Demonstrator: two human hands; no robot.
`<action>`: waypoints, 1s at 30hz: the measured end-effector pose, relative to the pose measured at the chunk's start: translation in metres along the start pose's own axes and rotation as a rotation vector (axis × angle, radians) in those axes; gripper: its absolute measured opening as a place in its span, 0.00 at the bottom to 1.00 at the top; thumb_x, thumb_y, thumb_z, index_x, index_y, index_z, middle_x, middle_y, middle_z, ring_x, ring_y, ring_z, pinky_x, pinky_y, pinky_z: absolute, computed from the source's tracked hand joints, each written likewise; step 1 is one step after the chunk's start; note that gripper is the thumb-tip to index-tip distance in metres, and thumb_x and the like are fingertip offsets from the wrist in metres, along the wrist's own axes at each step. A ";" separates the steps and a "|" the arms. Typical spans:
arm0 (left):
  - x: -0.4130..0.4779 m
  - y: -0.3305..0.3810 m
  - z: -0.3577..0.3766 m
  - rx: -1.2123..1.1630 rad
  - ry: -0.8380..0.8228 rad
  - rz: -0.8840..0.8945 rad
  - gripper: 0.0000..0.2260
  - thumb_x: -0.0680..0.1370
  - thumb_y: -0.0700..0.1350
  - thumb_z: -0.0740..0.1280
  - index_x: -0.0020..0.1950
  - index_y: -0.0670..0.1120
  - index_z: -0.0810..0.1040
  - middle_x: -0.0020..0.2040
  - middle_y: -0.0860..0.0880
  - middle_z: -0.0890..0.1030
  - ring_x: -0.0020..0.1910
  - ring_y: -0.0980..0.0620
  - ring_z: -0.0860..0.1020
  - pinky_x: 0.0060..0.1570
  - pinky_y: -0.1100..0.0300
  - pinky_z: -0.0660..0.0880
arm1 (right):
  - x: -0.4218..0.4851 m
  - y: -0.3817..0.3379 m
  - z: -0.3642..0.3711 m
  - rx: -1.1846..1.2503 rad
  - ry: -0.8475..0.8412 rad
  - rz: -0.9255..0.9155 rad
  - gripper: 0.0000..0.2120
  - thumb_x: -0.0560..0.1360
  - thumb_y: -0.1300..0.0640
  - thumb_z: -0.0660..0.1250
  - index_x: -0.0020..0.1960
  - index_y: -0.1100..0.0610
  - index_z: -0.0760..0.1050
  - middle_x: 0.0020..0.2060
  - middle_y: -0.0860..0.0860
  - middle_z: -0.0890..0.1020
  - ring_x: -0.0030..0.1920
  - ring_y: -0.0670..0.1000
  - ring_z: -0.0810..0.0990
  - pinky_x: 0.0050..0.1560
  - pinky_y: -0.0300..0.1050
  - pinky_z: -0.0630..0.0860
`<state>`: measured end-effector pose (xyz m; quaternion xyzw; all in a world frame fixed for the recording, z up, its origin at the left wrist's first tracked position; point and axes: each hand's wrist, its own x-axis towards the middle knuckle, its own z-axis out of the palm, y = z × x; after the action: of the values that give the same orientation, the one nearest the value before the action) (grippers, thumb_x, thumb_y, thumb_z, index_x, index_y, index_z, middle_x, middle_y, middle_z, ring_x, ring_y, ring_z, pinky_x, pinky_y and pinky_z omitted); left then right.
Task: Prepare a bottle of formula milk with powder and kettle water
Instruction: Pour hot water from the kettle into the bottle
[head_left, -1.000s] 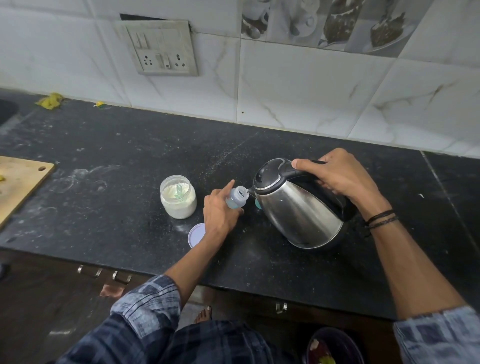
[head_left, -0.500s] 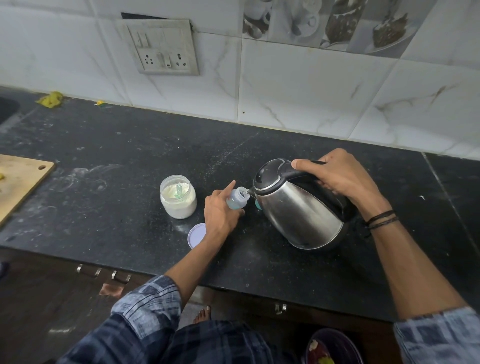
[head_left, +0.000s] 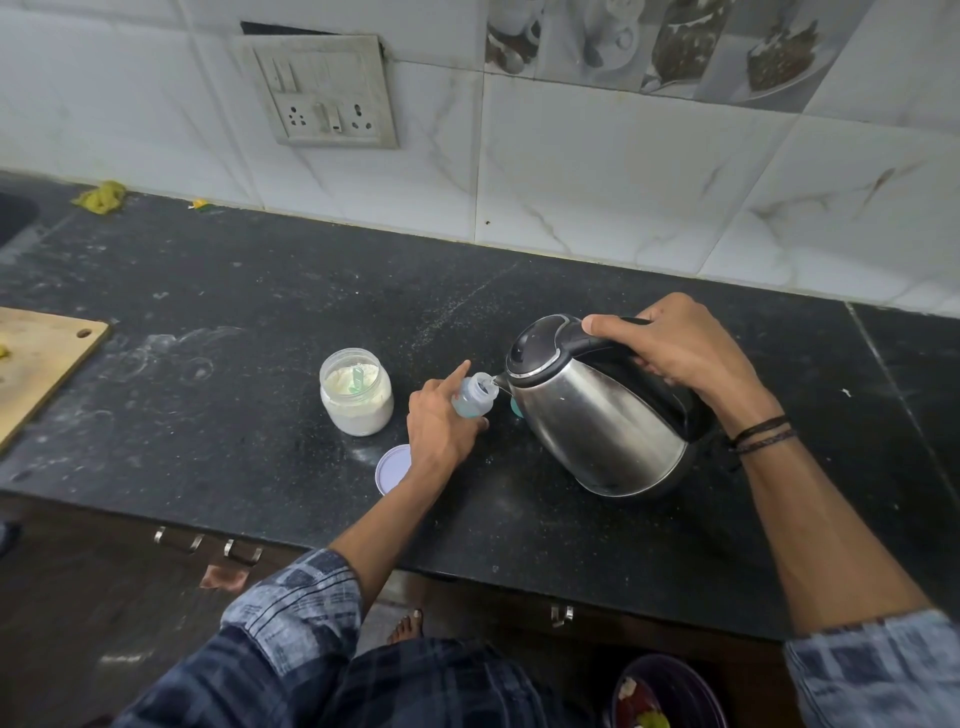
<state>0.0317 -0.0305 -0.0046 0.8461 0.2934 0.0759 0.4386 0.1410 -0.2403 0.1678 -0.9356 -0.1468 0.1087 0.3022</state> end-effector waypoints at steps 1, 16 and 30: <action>0.000 0.000 0.000 0.000 -0.002 0.000 0.39 0.71 0.39 0.81 0.79 0.54 0.71 0.67 0.42 0.77 0.70 0.41 0.71 0.72 0.47 0.69 | 0.000 0.000 0.000 0.000 0.000 0.001 0.34 0.61 0.23 0.69 0.23 0.54 0.71 0.19 0.48 0.73 0.21 0.48 0.69 0.36 0.48 0.71; 0.004 -0.004 0.003 -0.032 -0.005 0.007 0.39 0.69 0.37 0.82 0.78 0.54 0.73 0.65 0.43 0.78 0.67 0.41 0.75 0.71 0.46 0.71 | 0.000 -0.001 0.002 -0.004 -0.006 -0.003 0.33 0.60 0.23 0.69 0.26 0.54 0.72 0.19 0.48 0.72 0.22 0.49 0.69 0.35 0.48 0.70; 0.003 -0.006 0.002 0.001 0.010 0.009 0.38 0.70 0.39 0.81 0.78 0.55 0.73 0.65 0.44 0.78 0.67 0.43 0.73 0.71 0.48 0.70 | 0.001 -0.003 0.003 -0.025 -0.005 0.012 0.34 0.59 0.22 0.69 0.24 0.54 0.71 0.19 0.48 0.74 0.23 0.50 0.71 0.35 0.49 0.71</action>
<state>0.0320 -0.0276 -0.0108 0.8470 0.2919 0.0818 0.4366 0.1407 -0.2360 0.1676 -0.9400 -0.1432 0.1108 0.2893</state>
